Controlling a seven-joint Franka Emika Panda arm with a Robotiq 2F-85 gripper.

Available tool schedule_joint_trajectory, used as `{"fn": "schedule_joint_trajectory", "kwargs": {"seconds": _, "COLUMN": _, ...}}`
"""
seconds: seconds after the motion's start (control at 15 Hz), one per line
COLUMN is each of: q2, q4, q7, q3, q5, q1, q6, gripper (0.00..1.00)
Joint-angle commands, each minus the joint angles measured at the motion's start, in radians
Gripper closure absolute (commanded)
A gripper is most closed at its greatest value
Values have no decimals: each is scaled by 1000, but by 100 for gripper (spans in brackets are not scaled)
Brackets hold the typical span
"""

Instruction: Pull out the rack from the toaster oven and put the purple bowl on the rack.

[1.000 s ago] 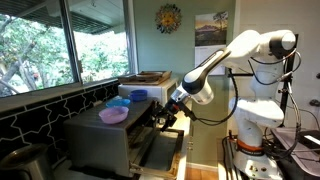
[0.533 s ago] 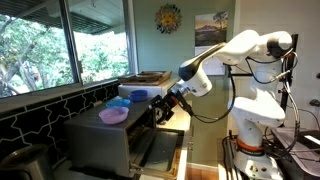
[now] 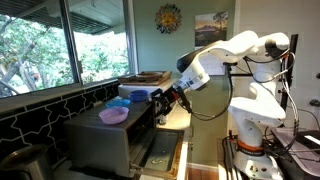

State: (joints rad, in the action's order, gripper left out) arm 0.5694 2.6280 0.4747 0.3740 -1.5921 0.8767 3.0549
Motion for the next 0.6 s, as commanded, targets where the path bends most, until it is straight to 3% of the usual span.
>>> {"fn": "schedule_joint_trajectory", "kwargs": {"seconds": 0.0, "q2": 0, "q4": 0, "q7": 0, "q3": 0, "q5": 0, "q1": 1, "q6": 0, "gripper": 0}}
{"fn": "schedule_joint_trajectory", "kwargs": {"seconds": 0.33, "q2": 0, "q4": 0, "q7": 0, "q3": 0, "q5": -1, "q1": 2, "q6": 0, "gripper": 0}}
{"fn": "schedule_joint_trajectory", "kwargs": {"seconds": 0.53, "q2": 12, "q4": 16, "q7": 85, "q3": 49, "q5": -48, "q1": 1, "q6": -66, "gripper": 0}}
